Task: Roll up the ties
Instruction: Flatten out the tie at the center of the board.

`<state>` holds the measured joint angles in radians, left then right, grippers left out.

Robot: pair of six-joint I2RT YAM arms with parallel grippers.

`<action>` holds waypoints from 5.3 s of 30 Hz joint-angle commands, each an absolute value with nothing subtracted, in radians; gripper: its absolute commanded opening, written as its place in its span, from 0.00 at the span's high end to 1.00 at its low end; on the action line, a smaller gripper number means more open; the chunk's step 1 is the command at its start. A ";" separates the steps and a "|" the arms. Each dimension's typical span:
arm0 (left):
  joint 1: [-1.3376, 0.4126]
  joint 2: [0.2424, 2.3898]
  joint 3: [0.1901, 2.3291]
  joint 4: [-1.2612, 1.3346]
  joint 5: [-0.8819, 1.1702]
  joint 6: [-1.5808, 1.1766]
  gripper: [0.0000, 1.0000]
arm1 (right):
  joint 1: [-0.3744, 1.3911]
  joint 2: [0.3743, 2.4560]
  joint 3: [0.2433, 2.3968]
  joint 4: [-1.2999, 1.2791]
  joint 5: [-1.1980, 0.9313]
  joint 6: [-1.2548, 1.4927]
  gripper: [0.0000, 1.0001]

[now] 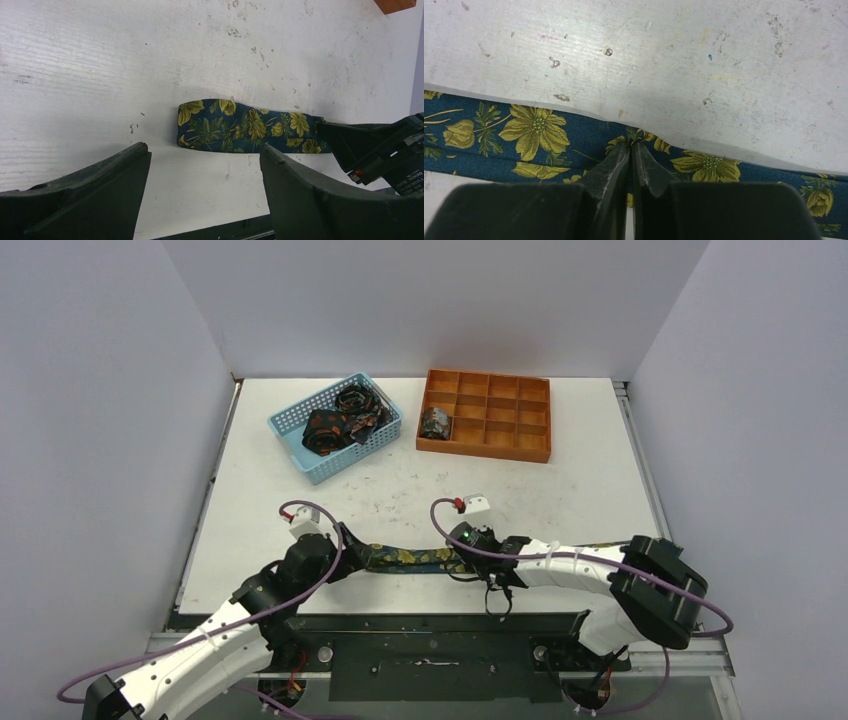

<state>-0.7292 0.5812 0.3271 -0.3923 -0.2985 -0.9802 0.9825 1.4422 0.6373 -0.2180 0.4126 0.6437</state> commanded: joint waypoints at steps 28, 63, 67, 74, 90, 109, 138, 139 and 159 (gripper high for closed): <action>-0.718 0.570 0.326 -0.371 -0.280 -0.986 0.22 | 0.990 1.199 0.555 -0.339 0.448 0.748 0.46; -0.554 0.922 0.259 0.104 0.186 -1.038 1.00 | 0.969 1.150 0.287 0.145 0.177 0.754 0.95; -0.553 0.892 0.196 0.107 0.159 -1.037 1.00 | 0.968 1.160 0.295 0.135 0.183 0.745 0.95; -0.552 0.942 0.139 0.132 0.072 -1.029 1.00 | 0.979 1.147 0.293 0.135 0.182 0.748 0.95; -0.553 0.647 0.168 0.051 0.233 -0.999 1.00 | 1.058 1.128 0.533 0.050 0.183 0.692 0.82; -0.450 0.972 0.099 0.325 0.238 -1.040 1.00 | 1.057 1.108 0.477 0.081 0.169 0.690 0.85; -0.432 0.952 0.170 0.402 0.252 -1.122 1.00 | 1.102 1.072 0.445 0.144 0.240 0.700 0.87; -0.431 0.990 0.156 0.430 0.254 -1.133 1.00 | 1.103 1.065 0.444 0.134 0.241 0.700 0.87; -0.416 1.157 0.011 0.492 0.142 -1.087 1.00 | 1.109 1.099 0.392 0.240 0.181 0.729 0.55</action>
